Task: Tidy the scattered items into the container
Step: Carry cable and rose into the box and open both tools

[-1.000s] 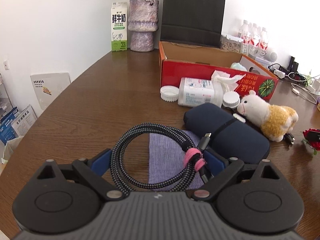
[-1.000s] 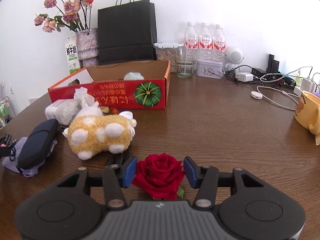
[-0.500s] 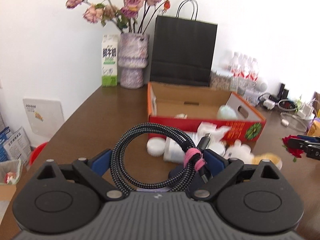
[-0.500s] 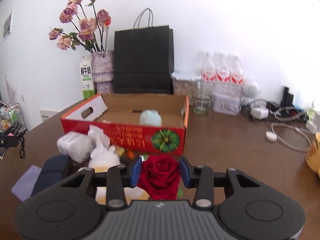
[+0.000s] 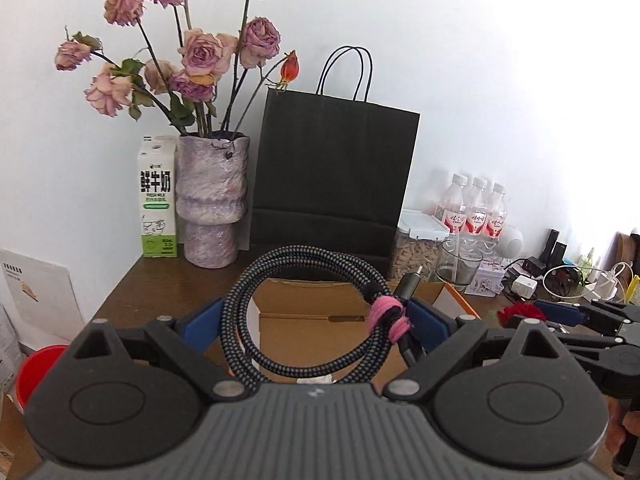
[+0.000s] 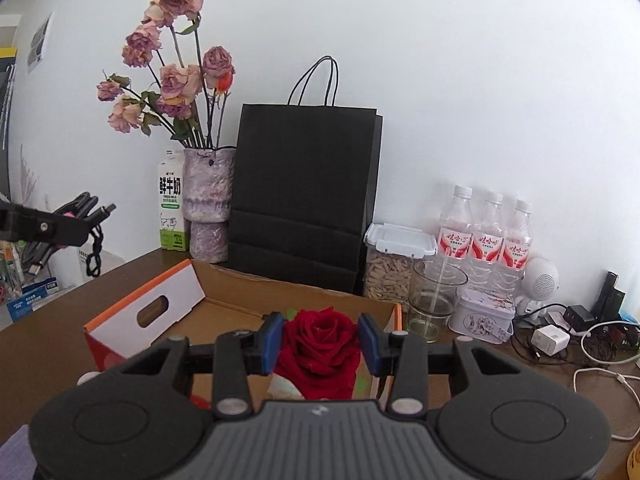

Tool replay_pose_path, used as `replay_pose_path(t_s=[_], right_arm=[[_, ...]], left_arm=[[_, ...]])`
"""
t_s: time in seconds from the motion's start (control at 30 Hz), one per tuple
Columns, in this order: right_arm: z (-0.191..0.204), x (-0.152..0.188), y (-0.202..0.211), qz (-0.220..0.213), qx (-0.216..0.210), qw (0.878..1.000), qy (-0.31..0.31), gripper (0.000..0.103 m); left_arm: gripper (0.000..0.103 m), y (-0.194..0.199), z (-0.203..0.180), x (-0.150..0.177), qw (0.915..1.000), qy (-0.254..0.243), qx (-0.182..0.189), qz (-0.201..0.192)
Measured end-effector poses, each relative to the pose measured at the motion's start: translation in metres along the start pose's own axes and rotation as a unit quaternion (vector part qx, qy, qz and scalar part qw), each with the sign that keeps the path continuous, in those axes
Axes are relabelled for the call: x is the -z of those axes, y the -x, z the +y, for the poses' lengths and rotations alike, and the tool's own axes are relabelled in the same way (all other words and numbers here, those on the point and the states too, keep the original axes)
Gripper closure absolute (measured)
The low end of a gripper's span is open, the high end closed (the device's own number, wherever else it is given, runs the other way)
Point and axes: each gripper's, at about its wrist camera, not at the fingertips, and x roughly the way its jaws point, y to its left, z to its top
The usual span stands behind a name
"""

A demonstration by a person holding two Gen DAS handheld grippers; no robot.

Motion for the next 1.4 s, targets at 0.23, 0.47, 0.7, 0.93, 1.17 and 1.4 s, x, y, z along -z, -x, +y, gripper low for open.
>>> replay_pose_path(t_s=[0.23,0.47,0.7,0.93,1.17,1.4], right_arm=[[-0.014,-0.019,-0.090,0.071,-0.016,0.997,-0.013,0.063],[-0.024,-0.014,-0.169,0.152,-0.035,0.985,-0.069,0.063],[-0.023,0.003,-0.201,0.201,-0.028,0.976,-0.078,0.061],[-0.020,0.005,-0.204,0.216,-0.027,0.974,-0.066,0.052],[-0.016,0.001,-0.193,0.207,-0.020,0.977,-0.040,0.007],[-0.023,-0.002,-0.178,0.195,-0.023,0.980,-0.045,0.000]], left_arm=[[0.006,-0.095,-0.004,-0.014,0.9965,0.012,-0.002,0.082],[0.006,-0.164,-0.013,-0.007,0.9896,0.005,-0.028,0.141],[0.006,-0.201,-0.015,0.019,0.9783,0.005,-0.040,0.203],[0.005,-0.209,-0.013,0.031,0.9724,0.007,-0.049,0.228],[0.000,-0.198,-0.008,0.024,0.9760,0.011,-0.048,0.212],[0.000,-0.187,-0.004,0.015,0.9791,0.011,-0.051,0.197]])
